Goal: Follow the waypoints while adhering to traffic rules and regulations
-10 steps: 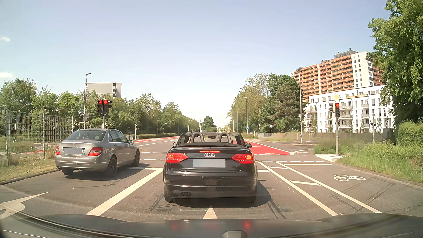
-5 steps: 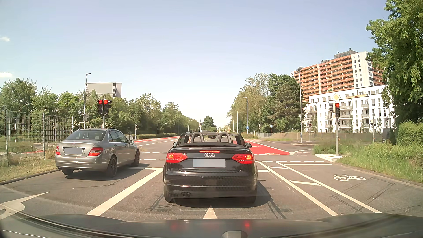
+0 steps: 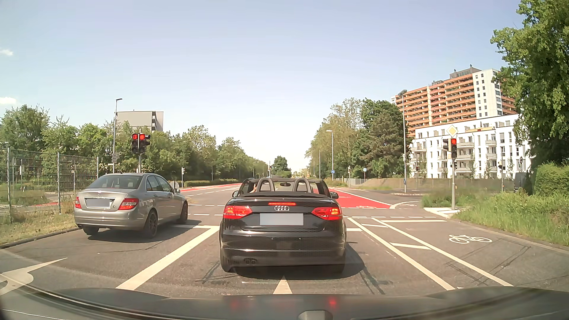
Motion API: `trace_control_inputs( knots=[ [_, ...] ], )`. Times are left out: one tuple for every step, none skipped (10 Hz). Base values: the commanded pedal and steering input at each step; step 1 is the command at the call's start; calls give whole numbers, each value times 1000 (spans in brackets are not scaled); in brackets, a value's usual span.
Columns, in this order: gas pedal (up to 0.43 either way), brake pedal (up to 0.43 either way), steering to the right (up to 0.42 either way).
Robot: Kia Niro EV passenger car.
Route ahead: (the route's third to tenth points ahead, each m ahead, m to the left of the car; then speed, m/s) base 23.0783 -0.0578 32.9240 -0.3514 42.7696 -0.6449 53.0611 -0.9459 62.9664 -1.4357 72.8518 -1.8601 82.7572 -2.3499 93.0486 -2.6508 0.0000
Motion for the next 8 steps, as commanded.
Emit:
trace_control_inputs(
  knots=[
    [0,354,-2],
    [0,354,-2],
    [0,354,-2],
    [0,354,-2],
    [0,354,-2],
    [0,354,-2],
    [0,354,-2],
    [0,354,-2]
  ],
)
